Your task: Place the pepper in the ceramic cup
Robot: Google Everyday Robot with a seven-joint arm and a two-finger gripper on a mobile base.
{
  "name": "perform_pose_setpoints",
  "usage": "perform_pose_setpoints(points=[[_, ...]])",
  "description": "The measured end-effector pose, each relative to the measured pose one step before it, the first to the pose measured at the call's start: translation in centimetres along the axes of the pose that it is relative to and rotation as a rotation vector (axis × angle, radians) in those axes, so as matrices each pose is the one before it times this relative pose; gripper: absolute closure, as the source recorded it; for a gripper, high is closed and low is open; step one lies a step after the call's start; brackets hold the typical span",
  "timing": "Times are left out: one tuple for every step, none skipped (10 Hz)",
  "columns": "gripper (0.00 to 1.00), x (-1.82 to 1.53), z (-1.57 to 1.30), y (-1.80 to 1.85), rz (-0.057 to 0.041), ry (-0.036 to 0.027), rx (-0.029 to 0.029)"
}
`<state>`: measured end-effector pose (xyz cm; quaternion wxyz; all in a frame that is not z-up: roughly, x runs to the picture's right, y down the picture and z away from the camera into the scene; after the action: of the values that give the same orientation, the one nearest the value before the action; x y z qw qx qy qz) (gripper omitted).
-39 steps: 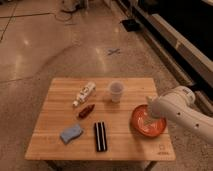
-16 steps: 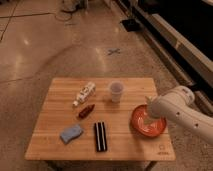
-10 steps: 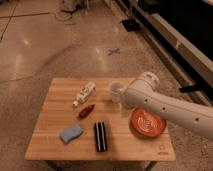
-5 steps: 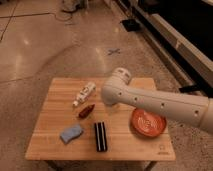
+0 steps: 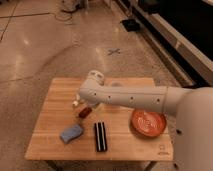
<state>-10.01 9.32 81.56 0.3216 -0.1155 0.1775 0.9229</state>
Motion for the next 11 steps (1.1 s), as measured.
perform_pose_setpoints(points=[[0.2, 1.004, 0.895, 0.322, -0.02756, -0.00023, 0.01366], [0.2, 0.67, 0.871, 0.191, -0.02043, -0.00215, 0.0157], [0.2, 0.471, 1.004, 0.144, -0.01679, -0.00291, 0.01926], [0.2, 0.223, 0.712, 0.052, -0.00943, -0.00216, 0.01483], [0.2, 0.195, 0.758, 0.105, -0.00896, -0.00143, 0.01669], [0.2, 0.16, 0.797, 0.143, -0.00704, 0.00011, 0.01691], [0.2, 0.067, 0.556, 0.148, -0.00455, -0.00083, 0.01175], [0.2, 0.145, 0.606, 0.099, -0.00742, -0.00125, 0.01403], [0.2, 0.138, 0.627, 0.116, -0.01111, -0.00343, 0.01402], [0.2, 0.074, 0.567, -0.002, -0.0112, -0.00517, 0.01408], [0.2, 0.038, 0.425, -0.006, -0.00798, -0.00509, 0.01073]])
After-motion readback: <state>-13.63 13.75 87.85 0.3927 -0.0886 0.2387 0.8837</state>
